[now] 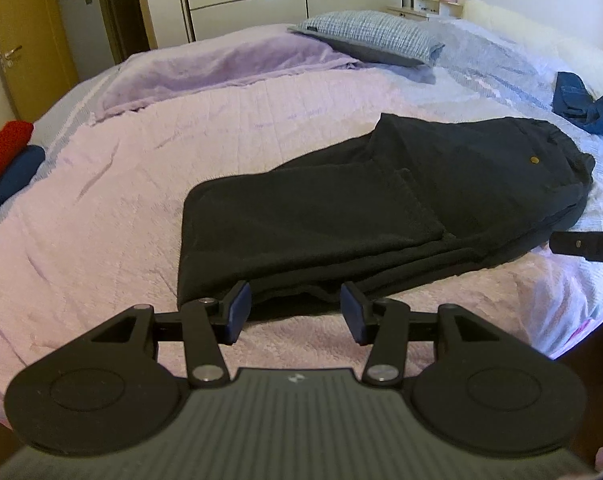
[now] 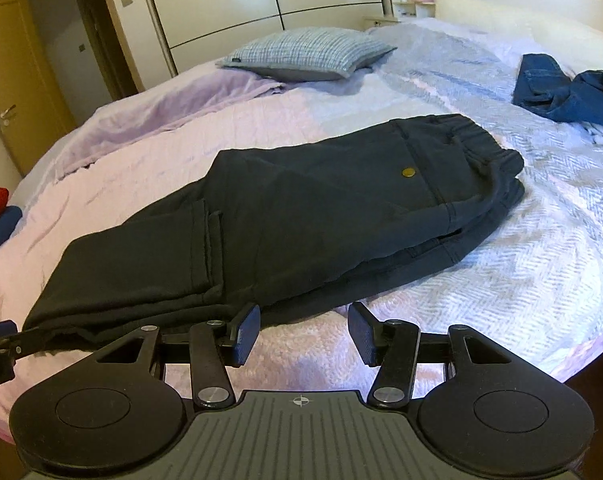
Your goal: Fold clothes
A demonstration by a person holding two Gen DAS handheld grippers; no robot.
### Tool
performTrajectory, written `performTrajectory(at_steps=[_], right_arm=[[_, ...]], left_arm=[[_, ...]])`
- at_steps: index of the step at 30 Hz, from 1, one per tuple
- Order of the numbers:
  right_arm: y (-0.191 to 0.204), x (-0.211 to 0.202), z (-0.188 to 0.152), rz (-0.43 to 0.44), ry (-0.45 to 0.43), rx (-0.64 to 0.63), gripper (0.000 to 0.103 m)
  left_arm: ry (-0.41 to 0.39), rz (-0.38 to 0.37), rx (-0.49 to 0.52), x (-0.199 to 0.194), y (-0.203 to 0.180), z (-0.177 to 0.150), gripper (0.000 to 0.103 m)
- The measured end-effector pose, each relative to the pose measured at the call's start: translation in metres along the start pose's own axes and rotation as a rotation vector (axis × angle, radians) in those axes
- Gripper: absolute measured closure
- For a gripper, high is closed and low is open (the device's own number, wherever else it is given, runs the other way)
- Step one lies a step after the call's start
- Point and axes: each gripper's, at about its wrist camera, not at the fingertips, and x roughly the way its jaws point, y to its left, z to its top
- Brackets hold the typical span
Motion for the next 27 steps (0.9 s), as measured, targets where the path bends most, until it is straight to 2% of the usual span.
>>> performTrajectory(at_steps=[10,14,17,21,22,23,24,27], right_arm=[[-0.003,0.027,0.006,-0.013,0.041,-0.021,0.05],[-0.026,0.033,0.011,0.022,0.023,0.026,0.05],[-0.07,0.036,0.019,0.107,-0.012,0.182,0.05],[-0.147,0.043,0.029,0.191,-0.066,0.468,0.049],[-0.166,0.046,0.03,0.198,-0.081,0.538,0.046],[-0.181,0.048,0.031,0.194,-0.097,0.598,0.036],[-0.195,0.049,0.032,0.187,-0.117,0.656,0.031],[-0.231,0.055,0.032,0.193,-0.168,0.801,0.03]], left_arm=[[0.001,-0.022,-0.057,0.019,0.011,0.008,0.058],[-0.009,-0.04,-0.099,0.027,0.019,0.012,0.058],[-0.014,-0.057,-0.133,0.034,0.027,0.015,0.058],[-0.024,-0.089,-0.182,0.044,0.037,0.021,0.058],[-0.027,-0.097,-0.193,0.046,0.039,0.023,0.058],[-0.03,-0.101,-0.203,0.048,0.04,0.025,0.058],[-0.033,-0.105,-0.213,0.05,0.042,0.026,0.058],[-0.041,-0.119,-0.231,0.055,0.045,0.03,0.058]])
